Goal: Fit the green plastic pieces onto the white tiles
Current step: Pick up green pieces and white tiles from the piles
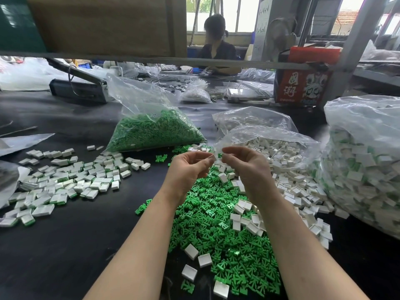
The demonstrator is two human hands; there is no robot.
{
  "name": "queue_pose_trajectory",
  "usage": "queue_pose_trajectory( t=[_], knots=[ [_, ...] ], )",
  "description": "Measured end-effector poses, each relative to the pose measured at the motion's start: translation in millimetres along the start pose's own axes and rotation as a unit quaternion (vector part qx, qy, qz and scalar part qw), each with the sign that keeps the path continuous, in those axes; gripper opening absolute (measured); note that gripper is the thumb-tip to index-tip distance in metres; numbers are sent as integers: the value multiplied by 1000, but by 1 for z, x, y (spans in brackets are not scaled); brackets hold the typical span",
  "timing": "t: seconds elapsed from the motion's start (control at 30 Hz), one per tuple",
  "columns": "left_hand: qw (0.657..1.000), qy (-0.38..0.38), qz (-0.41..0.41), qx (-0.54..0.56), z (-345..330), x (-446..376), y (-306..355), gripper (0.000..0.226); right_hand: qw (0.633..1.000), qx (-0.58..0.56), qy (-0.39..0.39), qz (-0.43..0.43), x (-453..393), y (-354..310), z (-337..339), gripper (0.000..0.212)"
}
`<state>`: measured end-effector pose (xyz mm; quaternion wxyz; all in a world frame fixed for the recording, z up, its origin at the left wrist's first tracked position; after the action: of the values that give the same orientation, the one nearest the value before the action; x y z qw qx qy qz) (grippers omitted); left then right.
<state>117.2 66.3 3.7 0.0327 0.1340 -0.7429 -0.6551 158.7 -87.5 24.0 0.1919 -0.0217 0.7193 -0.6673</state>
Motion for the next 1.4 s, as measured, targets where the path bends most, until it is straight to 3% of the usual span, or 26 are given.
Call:
queue_pose_trajectory(
  t=[0.3,0.5,0.6,0.73,0.93,1.07,1.2,1.4],
  knots=[
    [1000,-8,4,14,-1,2,1,7,999,40,-15,33,2,-5,-6,10],
    [1000,-15,0,22,-1,2,1,17,998,49,-23,28,2,-2,-6,14],
    [1000,-5,-4,8,2,0,0,7,989,140,-43,27,1,1,-9,7],
    [1000,-8,-14,-26,4,-1,0,5,957,276,-85,35,0,6,-19,20],
    [999,-28,7,-34,4,-1,-5,10,978,190,-83,31,2,4,-21,34],
    [990,-116,41,-71,-15,7,-10,33,984,156,-88,11,1,8,-24,34],
    [986,-108,8,-130,-21,9,-4,36,983,151,-102,-5,2,10,-26,34],
    [984,-130,15,-120,-18,7,-11,35,982,131,-131,-26,5,15,-29,34]
  ],
)
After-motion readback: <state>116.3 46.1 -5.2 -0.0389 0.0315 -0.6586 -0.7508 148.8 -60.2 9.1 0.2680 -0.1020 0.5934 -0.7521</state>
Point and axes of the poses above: each hand's wrist, its own x-axis away from the middle knuckle, its own z-axis out of the back of the hand, y = z × x, the point moved 7 cm from there along -x, towards the middle knuckle
